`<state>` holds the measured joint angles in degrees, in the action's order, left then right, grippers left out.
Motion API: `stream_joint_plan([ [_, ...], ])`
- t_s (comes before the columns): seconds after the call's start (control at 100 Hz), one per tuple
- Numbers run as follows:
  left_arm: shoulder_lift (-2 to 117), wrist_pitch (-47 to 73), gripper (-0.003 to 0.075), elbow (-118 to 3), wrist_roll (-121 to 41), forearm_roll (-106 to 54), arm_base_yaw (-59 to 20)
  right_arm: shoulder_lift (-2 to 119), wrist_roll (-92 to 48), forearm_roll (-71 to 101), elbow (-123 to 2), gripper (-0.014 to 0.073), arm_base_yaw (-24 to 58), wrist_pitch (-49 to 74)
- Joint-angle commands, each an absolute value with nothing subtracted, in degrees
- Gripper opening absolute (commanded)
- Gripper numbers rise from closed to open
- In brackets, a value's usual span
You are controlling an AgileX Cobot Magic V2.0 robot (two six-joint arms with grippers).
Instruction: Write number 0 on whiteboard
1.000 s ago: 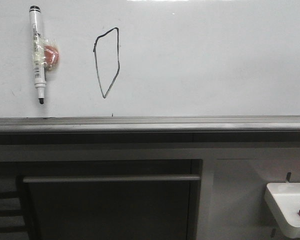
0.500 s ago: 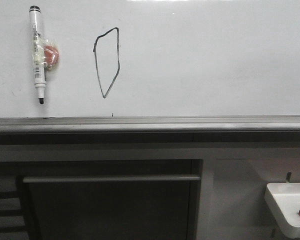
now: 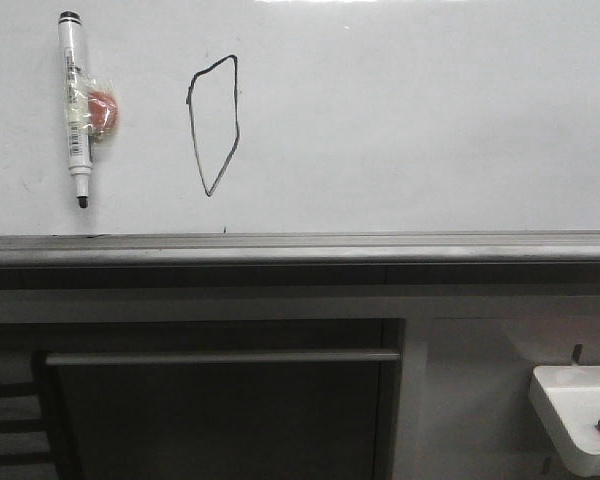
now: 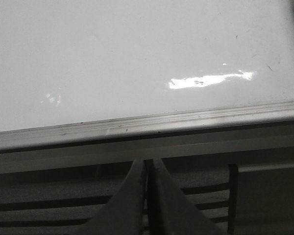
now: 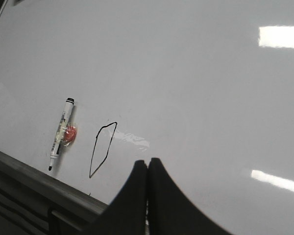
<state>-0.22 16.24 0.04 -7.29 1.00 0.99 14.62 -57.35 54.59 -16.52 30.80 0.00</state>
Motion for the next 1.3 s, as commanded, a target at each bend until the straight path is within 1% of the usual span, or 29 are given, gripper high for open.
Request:
stream_joint_plan([
  [0.0,-1.7,12.6,-0.0020,0.6,-6.9,0.5,1.1,15.0,-42.9,41.0,-17.8,-0.0066,30.7,-2.3],
  [0.17,-1.7,12.6,-0.0020,0.6,-6.9,0.5,1.1,15.0,-1.2,3.4,-17.8,-0.0066,30.7,-2.0],
  [0.21,-1.7,12.6,-0.0020,0.6,-6.9,0.5,1.1,14.8,5.7,-4.0,-17.8,-0.0066,30.6,-2.0],
  [0.24,-1.7,12.6,-0.0020,0.6,-6.9,0.5,1.1,14.5,9.4,-6.5,-17.8,-0.0066,30.6,-2.2],
  [0.41,-1.7,12.6,-0.0020,0.6,-6.9,0.5,1.1,14.2,9.5,-6.4,-17.8,-0.0066,30.4,-2.4],
  [0.49,-1.7,12.6,-0.0020,0.6,-6.9,0.5,1.1,13.6,9.3,-6.4,-17.8,-0.0066,28.7,-2.2],
  [0.63,-1.7,12.6,-0.0020,0.6,-6.9,0.5,1.1,12.1,9.0,-6.3,-17.8,-0.0066,22.2,-1.9],
  [0.99,-1.7,12.6,-0.0020,0.6,-6.9,0.5,1.1,4.3,9.0,-6.3,-17.7,-0.0066,-1.9,-1.8],
  [1.15,-1.7,12.6,-0.0020,0.6,-6.9,0.5,1.1,1.1,9.0,-6.3,-16.2,-0.0066,-7.2,-2.2],
  [1.29,-1.7,12.6,-0.0020,0.6,-6.9,0.5,1.1,-1.6,9.0,-6.3,-11.8,-0.0066,-8.1,-2.8],
])
